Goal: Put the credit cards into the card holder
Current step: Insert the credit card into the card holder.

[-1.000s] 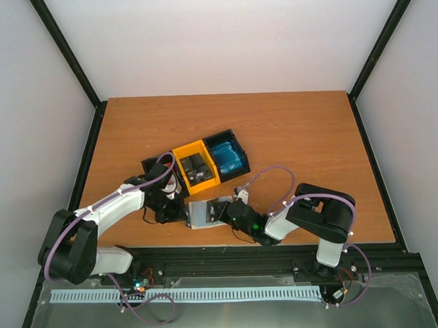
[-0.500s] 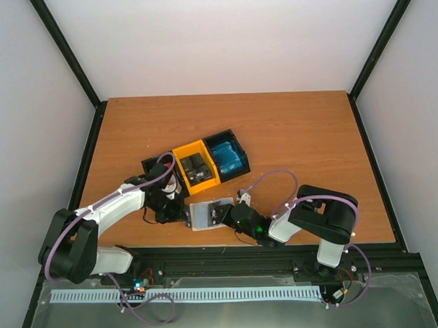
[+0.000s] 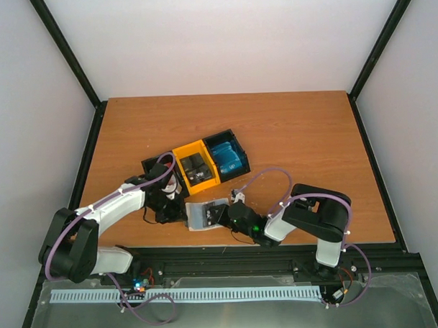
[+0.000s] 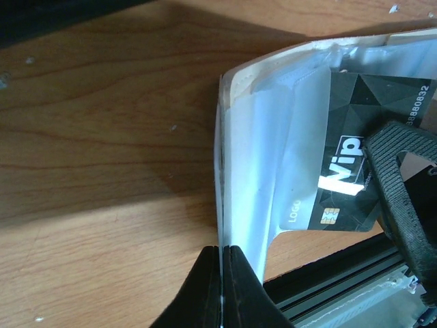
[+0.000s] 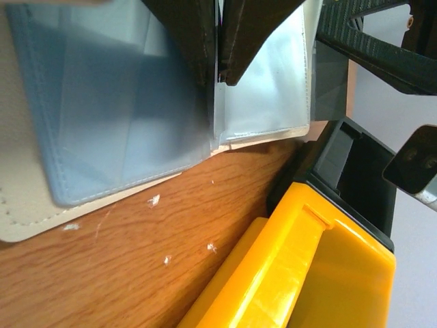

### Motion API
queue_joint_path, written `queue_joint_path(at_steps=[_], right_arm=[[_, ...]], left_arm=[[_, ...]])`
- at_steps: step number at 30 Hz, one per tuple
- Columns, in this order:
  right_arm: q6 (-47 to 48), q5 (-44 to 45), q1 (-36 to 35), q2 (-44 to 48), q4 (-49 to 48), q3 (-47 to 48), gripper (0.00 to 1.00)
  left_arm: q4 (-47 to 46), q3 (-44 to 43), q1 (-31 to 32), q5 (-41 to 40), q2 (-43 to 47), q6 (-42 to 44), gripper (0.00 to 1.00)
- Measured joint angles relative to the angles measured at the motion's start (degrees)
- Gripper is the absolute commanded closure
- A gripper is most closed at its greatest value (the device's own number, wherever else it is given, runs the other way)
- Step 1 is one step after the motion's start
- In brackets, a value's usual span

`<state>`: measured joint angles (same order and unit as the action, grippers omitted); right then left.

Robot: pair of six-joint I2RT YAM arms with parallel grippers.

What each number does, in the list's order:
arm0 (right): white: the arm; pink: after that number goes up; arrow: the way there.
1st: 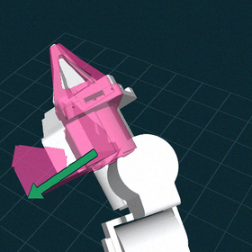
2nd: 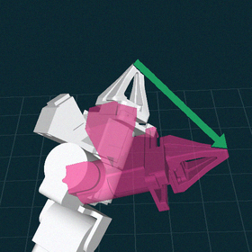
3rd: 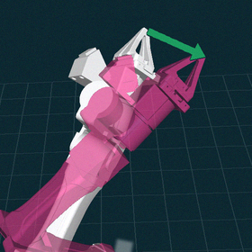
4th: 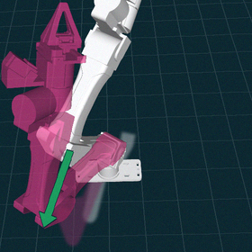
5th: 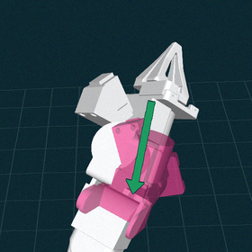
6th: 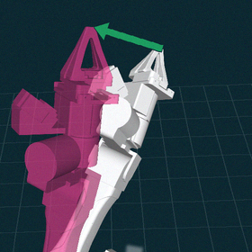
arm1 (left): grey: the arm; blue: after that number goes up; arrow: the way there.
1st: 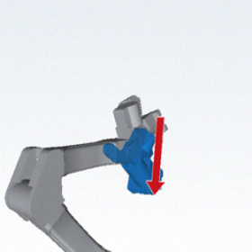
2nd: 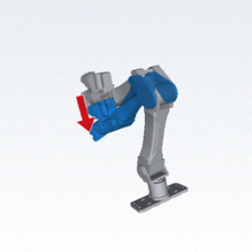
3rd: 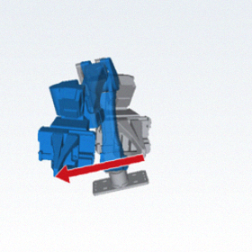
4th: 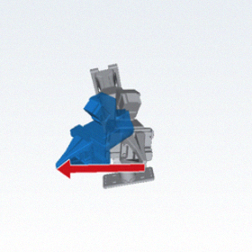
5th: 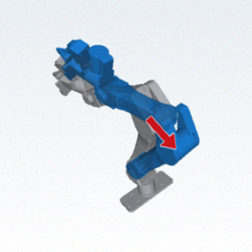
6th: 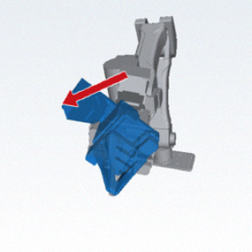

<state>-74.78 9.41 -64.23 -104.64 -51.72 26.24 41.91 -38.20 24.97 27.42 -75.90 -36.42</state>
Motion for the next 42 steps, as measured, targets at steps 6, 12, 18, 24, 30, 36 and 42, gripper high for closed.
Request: queue_joint_path(at_steps=[6,12,18,24,30,36,42], right_arm=[[0.33,-1.73,-0.02,0.0,-0.72,-0.04,0.91],[-0.59,-3.04,-0.02,0.0,-1.11,-0.04,0.82],[-0.83,-3.17,-0.04,0.83,2.43,0.39,0.68],[0.72,-2.91,-0.04,4.31,12.28,4.22,0.48],[1.29,-2.45,-0.07,6.4,22.77,8.39,0.38],[3.37,-1.44,-0.07,7.23,36.15,14.43,0.35],[4.68,-1.29,-0.07,7.21,45.16,18.16,0.34]], left_arm=[[0.0,0.0,0.0,0.04,0.02,-0.02,0.99],[0.15,0.0,0.02,-0.33,0.07,-0.04,1.0],[2.56,-0.68,0.02,-2.71,1.01,-0.09,0.99],[6.38,-1.84,0.02,-6.32,2.25,-0.11,0.99],[9.66,-2.89,0.02,-9.27,3.45,-0.11,0.99],[9.64,-4.96,0.02,-6.51,3.87,-0.04,0.99],[9.25,-5.49,0.02,-5.14,3.87,-0.02,0.99]])
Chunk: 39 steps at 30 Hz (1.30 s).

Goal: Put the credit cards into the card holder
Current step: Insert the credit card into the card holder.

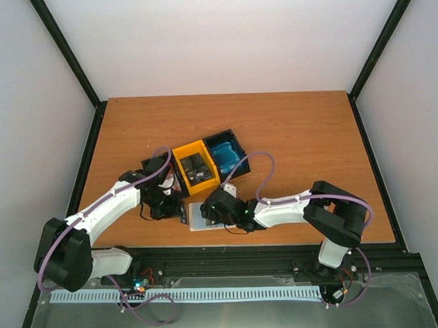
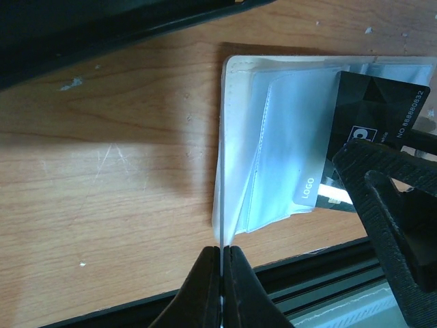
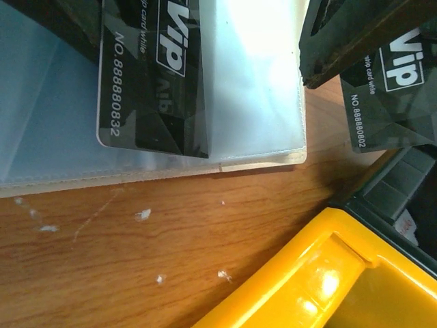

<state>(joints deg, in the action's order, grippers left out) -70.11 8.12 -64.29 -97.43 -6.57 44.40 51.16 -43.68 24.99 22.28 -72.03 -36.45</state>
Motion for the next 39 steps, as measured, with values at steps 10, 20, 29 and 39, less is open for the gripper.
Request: queue_joint_path(at_steps=[10,20,29,39], right_arm=[[0.7,0.09,0.0,-0.98,12.09,6.38,0.21],[1.62,-0.72,0.07,0.63,16.33,6.64,0.23],[-0.28,-1.46,0.74,5.44,17.11,3.82,0.31],[0.07,-3.17,0.92,1.75,20.33,6.29,0.31]], left_arm=[[-1.42,0.0,0.0,1.84,-0.35,1.31,0.99],[-2.86,0.0,0.0,2.08,-2.03,1.75,0.99],[-3.87,0.09,0.0,2.99,-2.03,1.77,0.99],[-4.92,0.87,0.0,4.13,-2.49,1.95,0.99]])
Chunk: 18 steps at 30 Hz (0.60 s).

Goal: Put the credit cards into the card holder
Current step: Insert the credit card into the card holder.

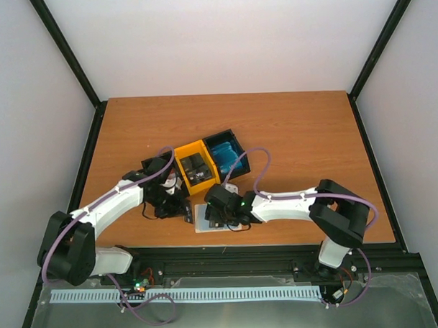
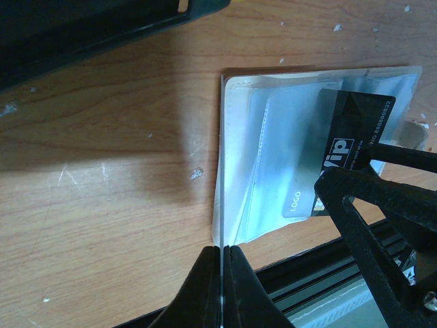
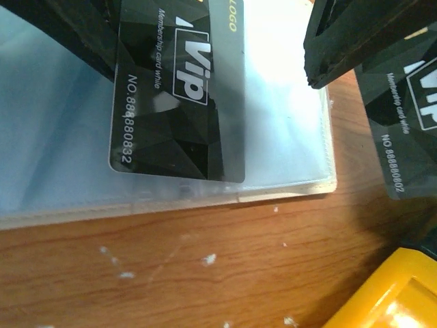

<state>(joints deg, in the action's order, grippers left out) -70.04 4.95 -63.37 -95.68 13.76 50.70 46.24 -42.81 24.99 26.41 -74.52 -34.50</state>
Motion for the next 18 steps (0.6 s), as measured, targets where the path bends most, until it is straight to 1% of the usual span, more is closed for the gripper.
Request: queue_joint_path(at_steps=[10,18], right_arm=[[6.19,-0.52,0.0,-6.27,7.32,9.03,0.29],[11.21,-1.6,0.0,-7.98,10.25,11.76,0.27]], left_arm=[[-0.79,0.46,0.0,0.07,-1.77,0.52,1.0],[-1.73,0.57,0.0,0.07,-2.93,0.7,1.0]])
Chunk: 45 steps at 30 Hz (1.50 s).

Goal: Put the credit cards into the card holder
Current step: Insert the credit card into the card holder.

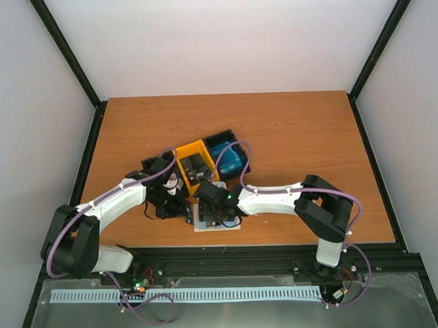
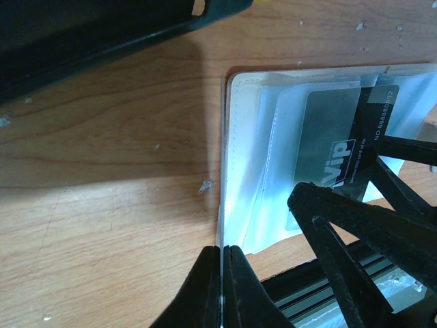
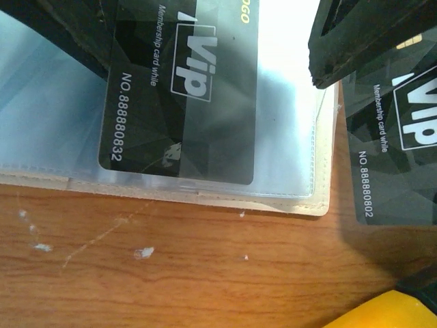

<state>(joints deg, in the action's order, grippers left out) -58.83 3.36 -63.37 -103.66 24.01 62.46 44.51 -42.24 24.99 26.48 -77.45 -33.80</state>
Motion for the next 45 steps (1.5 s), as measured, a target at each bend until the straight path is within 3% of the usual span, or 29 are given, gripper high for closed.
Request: queue_joint_path(at_steps=[20,45], right_arm=[[-0.72,2.23,-0.02,-2.97,8.9,5.35,0.32],[-1.11,-5.16,0.68,-1.79,-3.02,1.53,0.34]], left_arm=[[-0.28,1.22,0.0,1.18,-0.07,0.15,0.99],[-1.95,2.43,-0.02,2.93,-0.04,0.15,1.0]])
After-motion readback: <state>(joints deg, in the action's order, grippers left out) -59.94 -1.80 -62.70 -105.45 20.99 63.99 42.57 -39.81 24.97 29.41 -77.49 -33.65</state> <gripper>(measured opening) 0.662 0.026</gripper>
